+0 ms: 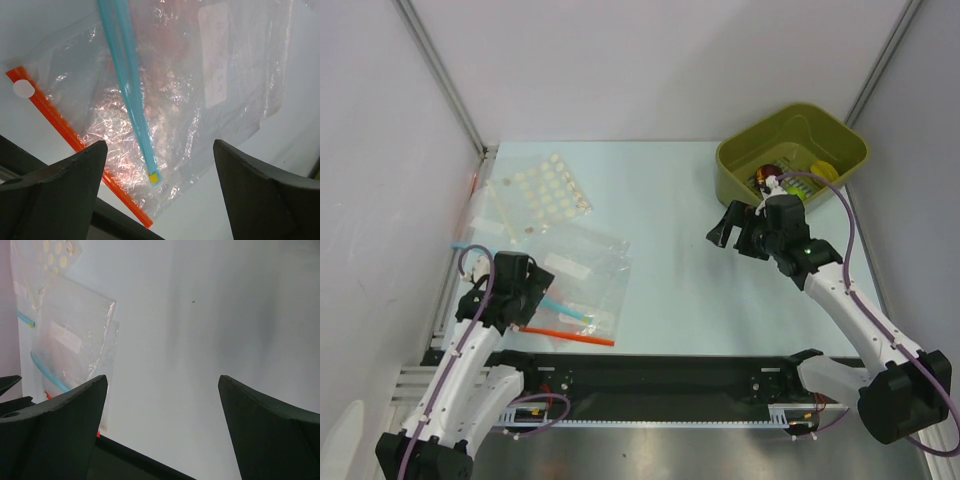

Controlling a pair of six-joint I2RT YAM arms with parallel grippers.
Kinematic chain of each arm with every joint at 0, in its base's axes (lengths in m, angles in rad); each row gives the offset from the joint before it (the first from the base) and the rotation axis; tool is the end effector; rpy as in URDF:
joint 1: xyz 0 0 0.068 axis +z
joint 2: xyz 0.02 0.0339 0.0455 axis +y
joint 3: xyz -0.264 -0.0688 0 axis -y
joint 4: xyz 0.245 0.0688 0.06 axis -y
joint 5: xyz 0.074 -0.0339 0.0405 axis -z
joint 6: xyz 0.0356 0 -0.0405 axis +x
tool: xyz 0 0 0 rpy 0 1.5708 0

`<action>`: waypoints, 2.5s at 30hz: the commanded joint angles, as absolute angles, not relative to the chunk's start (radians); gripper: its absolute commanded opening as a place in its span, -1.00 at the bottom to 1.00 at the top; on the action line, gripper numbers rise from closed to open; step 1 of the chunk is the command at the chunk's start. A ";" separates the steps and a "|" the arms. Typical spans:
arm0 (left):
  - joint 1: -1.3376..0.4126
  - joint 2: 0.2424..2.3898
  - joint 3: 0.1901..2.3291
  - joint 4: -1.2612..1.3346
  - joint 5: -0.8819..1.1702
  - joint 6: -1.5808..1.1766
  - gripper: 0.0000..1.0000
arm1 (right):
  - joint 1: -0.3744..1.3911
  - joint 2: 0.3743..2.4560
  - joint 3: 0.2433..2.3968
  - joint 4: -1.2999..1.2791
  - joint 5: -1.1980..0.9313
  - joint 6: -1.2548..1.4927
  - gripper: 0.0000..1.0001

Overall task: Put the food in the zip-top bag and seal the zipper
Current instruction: Pick up the zipper food storage bag at the center of the board.

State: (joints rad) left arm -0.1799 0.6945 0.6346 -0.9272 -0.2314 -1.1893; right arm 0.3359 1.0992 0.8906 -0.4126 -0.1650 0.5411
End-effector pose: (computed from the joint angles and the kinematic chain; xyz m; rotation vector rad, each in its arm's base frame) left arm 0.1246 -0.0144 0.2370 -1.3039 2.1772 -0.2535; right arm 0.2255 0.0849 0.2931 0.1360 2.2598 0.6630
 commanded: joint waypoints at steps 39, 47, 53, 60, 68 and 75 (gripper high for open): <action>-0.120 1.022 0.531 -0.600 -0.360 -1.195 0.14 | 0.325 1.019 0.874 -0.310 -0.201 0.537 0.99; -0.118 1.060 0.597 -0.588 -0.411 -1.120 -0.71 | 0.316 1.019 0.891 -0.321 -0.202 0.525 0.99; -0.118 1.065 0.690 -0.644 -0.408 -1.039 -0.99 | 0.327 1.023 0.884 -0.299 -0.245 0.519 1.00; -0.135 1.062 0.817 -0.701 -0.247 -0.954 -1.00 | 0.422 1.129 0.934 -0.267 -0.373 0.456 0.83; -0.302 1.124 0.928 -0.751 -0.140 -0.927 -0.99 | 0.619 1.250 1.043 -0.207 -0.482 0.390 0.58; -0.458 1.204 1.038 -0.793 -0.161 -1.006 -0.99 | 0.716 1.354 1.126 -0.198 -0.492 0.361 0.40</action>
State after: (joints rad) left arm -0.4080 1.1980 0.9657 -0.7692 -0.1707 -0.9642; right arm 0.6830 1.3323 1.0580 -0.2398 -0.4728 0.3973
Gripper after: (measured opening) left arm 0.011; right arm 0.714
